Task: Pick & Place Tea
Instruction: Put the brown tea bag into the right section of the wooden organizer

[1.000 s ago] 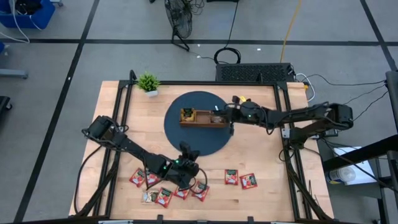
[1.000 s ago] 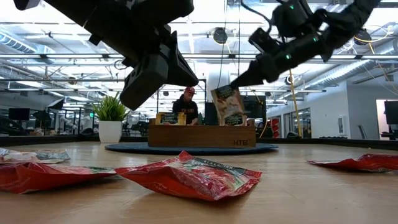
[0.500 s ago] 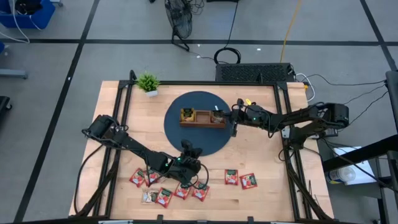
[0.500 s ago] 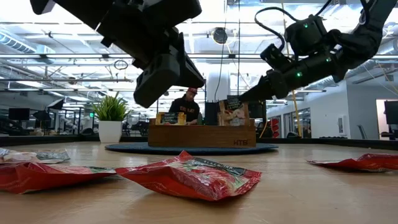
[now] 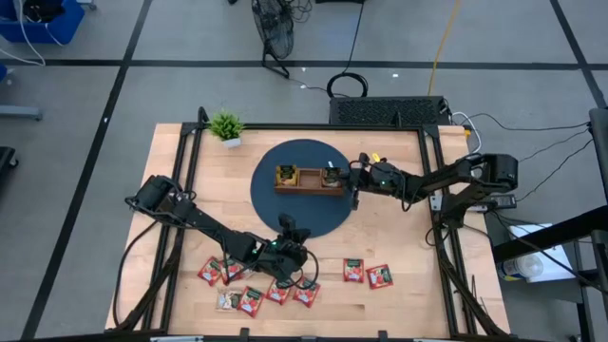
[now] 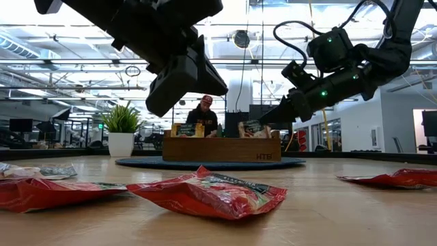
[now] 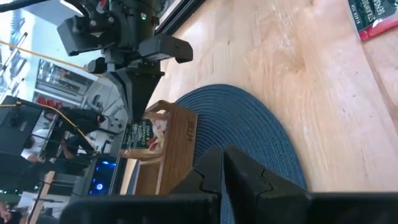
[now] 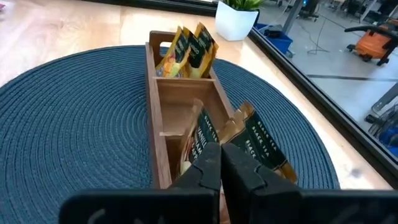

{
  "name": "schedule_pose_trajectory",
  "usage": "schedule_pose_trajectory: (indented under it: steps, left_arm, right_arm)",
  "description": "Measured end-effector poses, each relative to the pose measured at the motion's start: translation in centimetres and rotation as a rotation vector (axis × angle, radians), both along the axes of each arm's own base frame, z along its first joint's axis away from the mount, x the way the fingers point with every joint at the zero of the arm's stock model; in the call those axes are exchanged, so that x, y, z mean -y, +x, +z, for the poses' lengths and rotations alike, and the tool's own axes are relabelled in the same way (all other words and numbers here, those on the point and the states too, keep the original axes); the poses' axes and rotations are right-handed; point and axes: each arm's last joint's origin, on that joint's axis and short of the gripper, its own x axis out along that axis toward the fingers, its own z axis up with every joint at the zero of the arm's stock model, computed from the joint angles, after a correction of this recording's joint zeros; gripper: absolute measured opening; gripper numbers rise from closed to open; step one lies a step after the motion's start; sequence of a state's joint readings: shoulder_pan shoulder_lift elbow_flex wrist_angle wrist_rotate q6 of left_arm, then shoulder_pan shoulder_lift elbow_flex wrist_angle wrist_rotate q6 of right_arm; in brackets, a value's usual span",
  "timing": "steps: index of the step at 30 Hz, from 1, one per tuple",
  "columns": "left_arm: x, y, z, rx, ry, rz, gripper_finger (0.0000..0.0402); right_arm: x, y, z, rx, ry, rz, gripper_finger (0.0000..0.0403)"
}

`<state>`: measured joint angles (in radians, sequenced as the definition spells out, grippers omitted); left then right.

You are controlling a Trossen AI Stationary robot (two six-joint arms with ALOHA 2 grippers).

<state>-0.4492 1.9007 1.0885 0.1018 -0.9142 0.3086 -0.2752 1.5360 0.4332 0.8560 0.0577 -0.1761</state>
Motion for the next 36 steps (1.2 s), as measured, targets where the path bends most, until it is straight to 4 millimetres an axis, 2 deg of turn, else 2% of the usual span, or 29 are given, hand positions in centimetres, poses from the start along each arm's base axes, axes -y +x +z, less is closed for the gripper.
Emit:
schedule_pose_trajectory:
  steps: [9, 19, 22, 29, 33, 36]
  left_arm:
    - [0.3, -0.1, 0.0, 0.008, -0.012, -0.003, 0.0004]
    - [0.3, -0.1, 0.0, 0.008, -0.012, -0.001, 0.0043]
    - [0.3, -0.1, 0.0, 0.008, -0.012, -0.001, 0.0042]
    - [0.3, -0.1, 0.0, 0.009, -0.014, 0.000, 0.0028]
    - [0.3, -0.1, 0.0, 0.009, -0.014, 0.000, 0.0018]
    - [0.1, 0.0, 0.0, 0.007, -0.006, -0.001, 0.0009]
  right_arm:
    - [0.2, -0.3, -0.5, -0.076, -0.039, -0.086, 0.0000]
    - [0.3, -0.1, 0.0, -0.006, -0.008, -0.107, 0.0002]
    - [0.3, -0.1, 0.2, 0.017, -0.015, -0.111, 0.0018]
    - [0.5, -0.1, 0.6, 0.039, -0.070, -0.184, 0.0090]
    - [-0.1, 0.5, 1.7, 0.070, -0.095, -0.135, 0.0110]
    - [-1.1, 2.2, 4.1, -0.021, -0.135, -0.060, 0.0088]
